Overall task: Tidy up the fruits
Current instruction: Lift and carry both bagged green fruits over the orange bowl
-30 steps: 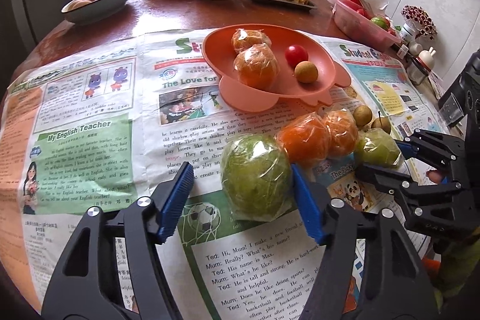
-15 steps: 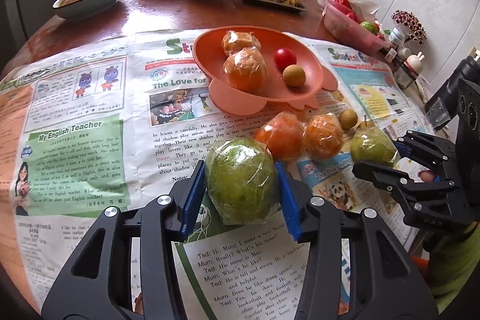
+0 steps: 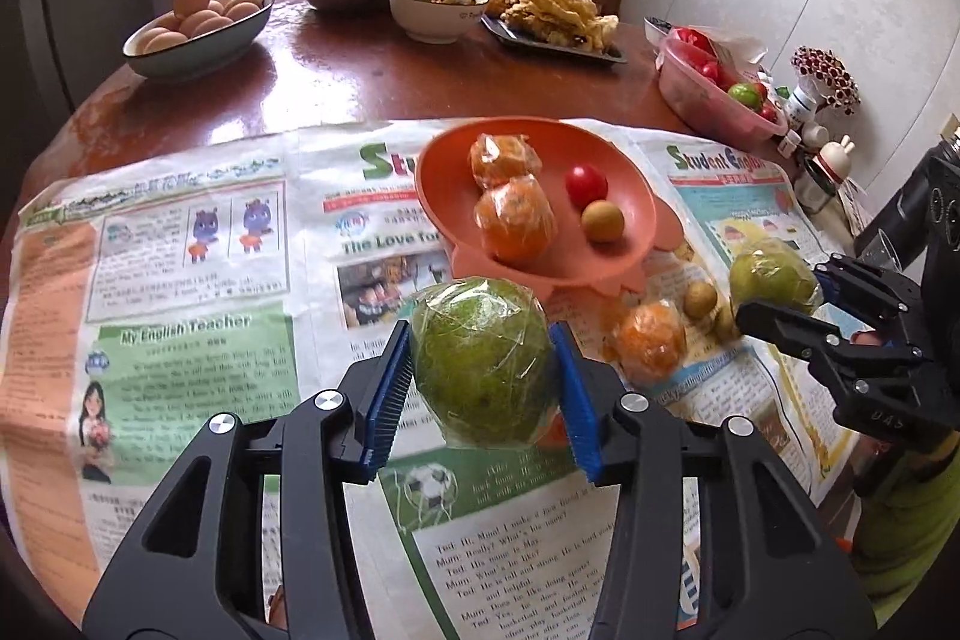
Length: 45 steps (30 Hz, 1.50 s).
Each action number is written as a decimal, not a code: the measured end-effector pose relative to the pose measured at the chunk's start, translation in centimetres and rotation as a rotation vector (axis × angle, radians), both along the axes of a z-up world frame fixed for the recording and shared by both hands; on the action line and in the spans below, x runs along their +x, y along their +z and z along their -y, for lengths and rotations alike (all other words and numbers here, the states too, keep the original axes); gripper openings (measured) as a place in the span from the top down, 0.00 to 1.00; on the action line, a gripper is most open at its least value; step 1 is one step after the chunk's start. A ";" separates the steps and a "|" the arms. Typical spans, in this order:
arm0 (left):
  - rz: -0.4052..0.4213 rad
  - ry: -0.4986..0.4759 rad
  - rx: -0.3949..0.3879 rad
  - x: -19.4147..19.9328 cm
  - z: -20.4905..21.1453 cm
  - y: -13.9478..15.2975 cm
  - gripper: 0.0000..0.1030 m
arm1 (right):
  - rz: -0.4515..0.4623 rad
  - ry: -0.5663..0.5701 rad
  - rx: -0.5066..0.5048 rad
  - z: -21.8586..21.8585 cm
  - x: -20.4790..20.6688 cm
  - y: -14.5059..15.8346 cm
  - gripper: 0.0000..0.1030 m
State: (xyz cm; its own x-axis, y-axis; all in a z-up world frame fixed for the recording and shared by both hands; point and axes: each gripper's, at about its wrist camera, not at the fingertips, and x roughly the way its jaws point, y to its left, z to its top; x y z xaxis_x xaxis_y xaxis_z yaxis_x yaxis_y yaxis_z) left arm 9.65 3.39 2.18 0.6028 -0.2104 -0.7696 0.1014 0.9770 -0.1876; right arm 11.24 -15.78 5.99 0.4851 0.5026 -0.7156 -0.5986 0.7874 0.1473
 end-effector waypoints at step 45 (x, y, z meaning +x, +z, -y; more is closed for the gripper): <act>-0.047 -0.020 0.095 10.8 1.2 -0.7 0.63 | -0.019 -0.038 -0.086 -2.5 9.2 -1.5 0.63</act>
